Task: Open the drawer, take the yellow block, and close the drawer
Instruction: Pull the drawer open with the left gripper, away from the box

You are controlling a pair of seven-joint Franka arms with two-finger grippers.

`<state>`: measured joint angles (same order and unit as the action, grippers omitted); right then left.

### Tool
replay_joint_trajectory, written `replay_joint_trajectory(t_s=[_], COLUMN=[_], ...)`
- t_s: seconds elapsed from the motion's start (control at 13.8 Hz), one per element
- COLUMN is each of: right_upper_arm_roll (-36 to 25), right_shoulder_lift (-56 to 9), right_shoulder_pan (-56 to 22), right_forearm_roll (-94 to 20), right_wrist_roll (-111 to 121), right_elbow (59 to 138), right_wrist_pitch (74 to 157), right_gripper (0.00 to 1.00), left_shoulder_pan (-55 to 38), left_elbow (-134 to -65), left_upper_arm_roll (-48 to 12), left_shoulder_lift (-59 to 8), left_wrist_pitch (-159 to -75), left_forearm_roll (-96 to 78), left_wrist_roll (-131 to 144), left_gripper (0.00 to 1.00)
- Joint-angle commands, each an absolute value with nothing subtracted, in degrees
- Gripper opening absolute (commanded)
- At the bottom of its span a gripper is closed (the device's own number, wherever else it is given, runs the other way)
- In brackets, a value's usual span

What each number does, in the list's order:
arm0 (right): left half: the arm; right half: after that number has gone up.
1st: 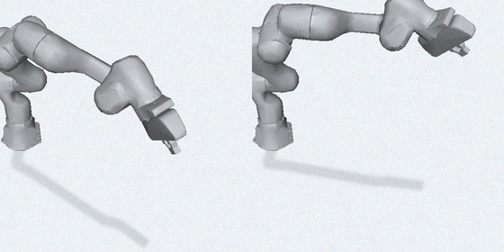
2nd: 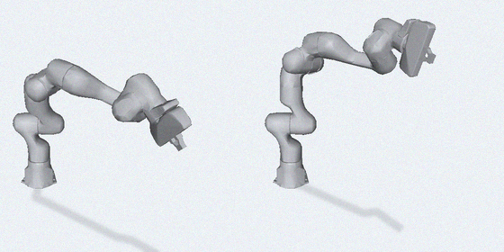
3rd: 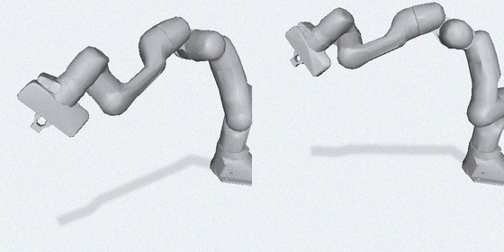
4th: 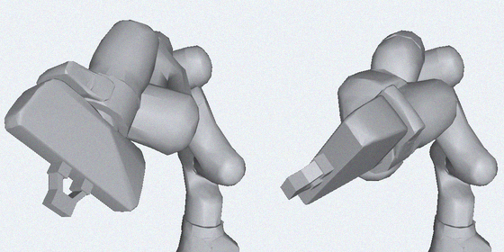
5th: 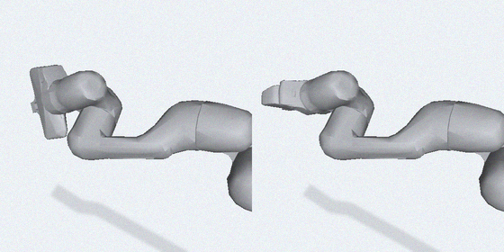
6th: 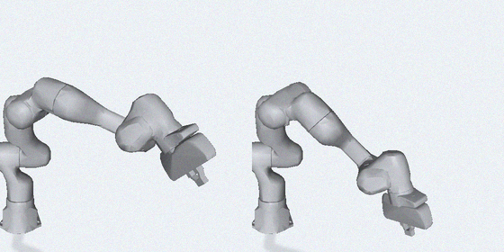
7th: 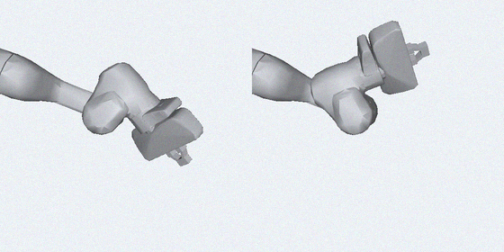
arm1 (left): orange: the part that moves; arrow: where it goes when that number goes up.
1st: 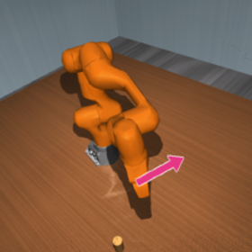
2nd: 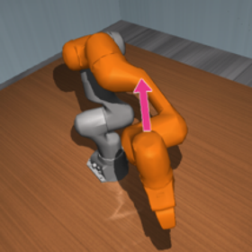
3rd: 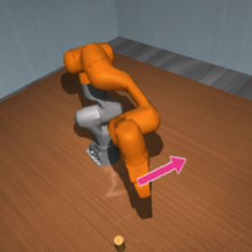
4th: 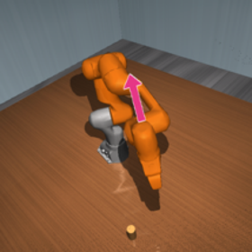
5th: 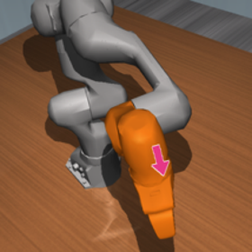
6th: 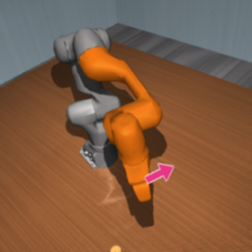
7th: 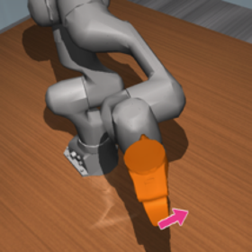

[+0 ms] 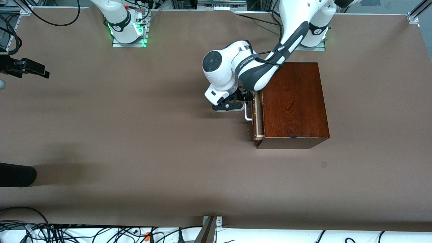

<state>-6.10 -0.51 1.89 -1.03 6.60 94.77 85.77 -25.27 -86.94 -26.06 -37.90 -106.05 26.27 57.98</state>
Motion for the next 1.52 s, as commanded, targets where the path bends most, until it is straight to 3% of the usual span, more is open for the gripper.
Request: replay_joint_trajectory(t_s=[0.0, 0.94, 1.45], right_upper_arm_roll=[-5.98, -5.98, -6.06], right_shoulder_lift=[-0.18, -0.18, -0.18], right_shoulder_pan=[2.37, 2.37, 2.29], right_forearm_roll=[-1.05, -1.05, -1.05], right_wrist_roll=[7.29, 7.21, 7.21], right_elbow=[95.10, 95.01, 95.01], right_wrist_pitch=[85.25, 85.34, 85.34], right_gripper=[1.00, 1.00, 1.00], left_shoulder_pan=[-27.60, -31.64, -32.96], left_elbow=[-81.75, -73.31, -72.86], left_upper_arm_roll=[-26.37, -26.37, -26.37], left_shoulder_lift=[-41.48, -45.70, -46.58], left_wrist_pitch=[-106.79, -107.49, -111.27], left_forearm_roll=[26.46, 26.28, 26.19], left_wrist_roll=[60.02, 61.52, 63.11], left_gripper=[1.00, 1.00, 1.00])
